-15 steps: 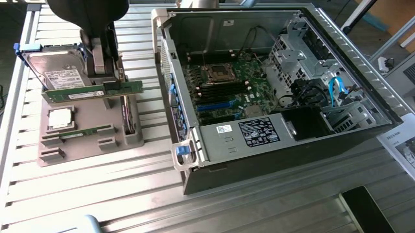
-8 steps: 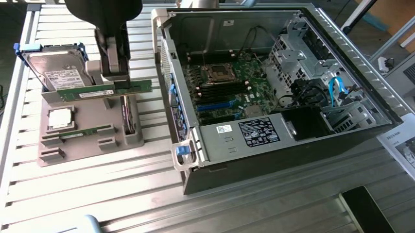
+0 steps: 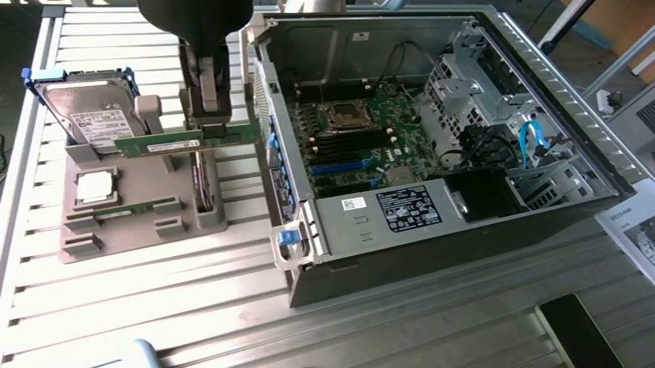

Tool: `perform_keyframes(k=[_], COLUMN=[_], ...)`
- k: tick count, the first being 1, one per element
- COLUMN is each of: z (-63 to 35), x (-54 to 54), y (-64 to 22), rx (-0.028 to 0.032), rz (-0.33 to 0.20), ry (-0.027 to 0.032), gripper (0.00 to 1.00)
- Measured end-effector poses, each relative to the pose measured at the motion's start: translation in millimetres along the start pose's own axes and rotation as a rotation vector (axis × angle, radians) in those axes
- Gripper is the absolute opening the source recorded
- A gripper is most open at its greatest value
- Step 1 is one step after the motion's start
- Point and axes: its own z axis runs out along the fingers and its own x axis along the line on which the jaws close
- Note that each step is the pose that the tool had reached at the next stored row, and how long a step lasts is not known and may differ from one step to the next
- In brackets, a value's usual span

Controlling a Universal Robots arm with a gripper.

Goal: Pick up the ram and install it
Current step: 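Pick up the ram and move it above insertion slot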

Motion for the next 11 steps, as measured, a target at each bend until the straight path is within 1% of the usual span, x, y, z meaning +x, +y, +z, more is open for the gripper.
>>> perform_keyframes(k=[4, 6, 7, 11], z=[-0.1, -0.3, -0.3, -0.5], x=[0.0, -0.1, -0.1, -0.2], y=[-8.6, -16.2, -18.0, -33.0], rx=[0.0000, 0.0000, -0.0001, 0.0000], rz=[0.000, 0.000, 0.000, 0.000], ry=[0.0000, 0.0001, 0.0001, 0.0000], gripper=[0.12, 0.12, 0.12, 0.12])
